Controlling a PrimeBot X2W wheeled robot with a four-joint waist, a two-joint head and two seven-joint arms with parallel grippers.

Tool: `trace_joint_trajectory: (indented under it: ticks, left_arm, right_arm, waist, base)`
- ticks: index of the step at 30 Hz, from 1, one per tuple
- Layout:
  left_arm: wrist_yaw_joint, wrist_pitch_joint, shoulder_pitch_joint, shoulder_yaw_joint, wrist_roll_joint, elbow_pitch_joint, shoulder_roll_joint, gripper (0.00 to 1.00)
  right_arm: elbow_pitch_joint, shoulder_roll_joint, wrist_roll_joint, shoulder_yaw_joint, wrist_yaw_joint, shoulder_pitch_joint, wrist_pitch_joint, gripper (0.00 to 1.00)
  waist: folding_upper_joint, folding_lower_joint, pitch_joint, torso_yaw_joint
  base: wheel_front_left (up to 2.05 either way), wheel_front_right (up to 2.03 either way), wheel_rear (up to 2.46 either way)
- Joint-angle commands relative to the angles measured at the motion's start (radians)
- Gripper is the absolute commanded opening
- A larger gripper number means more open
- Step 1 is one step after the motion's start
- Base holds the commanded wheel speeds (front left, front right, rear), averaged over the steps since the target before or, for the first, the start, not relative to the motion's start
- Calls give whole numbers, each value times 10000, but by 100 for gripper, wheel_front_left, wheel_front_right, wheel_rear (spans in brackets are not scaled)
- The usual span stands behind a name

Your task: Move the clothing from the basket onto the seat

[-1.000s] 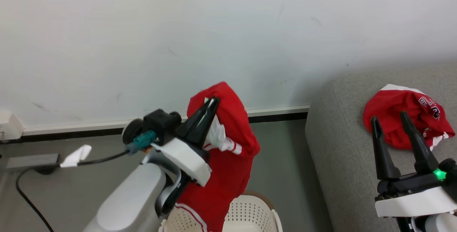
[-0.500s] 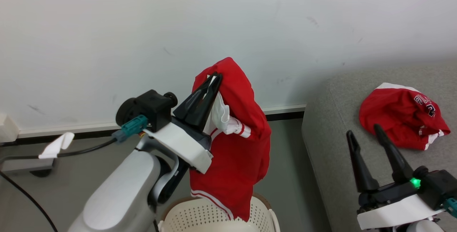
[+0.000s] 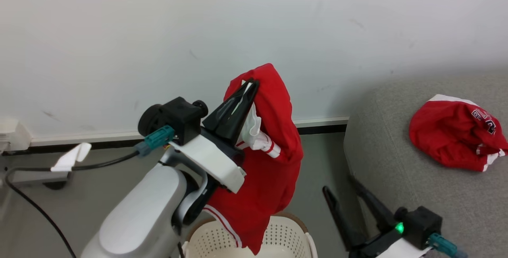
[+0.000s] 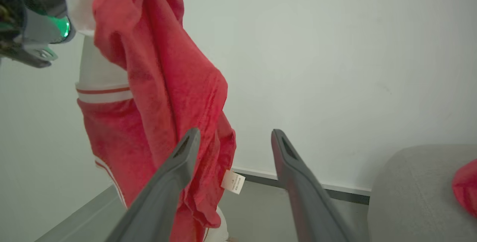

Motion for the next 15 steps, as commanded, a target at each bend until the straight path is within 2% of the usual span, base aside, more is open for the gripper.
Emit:
trace_joint_trajectory:
  ticks: [1,5,15]
  left_arm:
    - [-27,-4,-126,-39,-11,-53,-34,0]
    - [-96,59,-283,-204,25,-29,-211,0]
    - [-344,207,-485,-813,35,-114,-725,0]
  right_arm:
    - [237,33,210,368,-22,-247,-22,100]
    - [1118,108,687,1504,-22,-763,-22,100]
    - [3162,513,1747,2951,-23,-2093,-24,100]
  waist:
    - [0,0,24,169]
    - [0,0,45,502]
    - [0,0,33,1440]
  base:
    - [0,0,0]
    - [0,0,0]
    - [0,0,0]
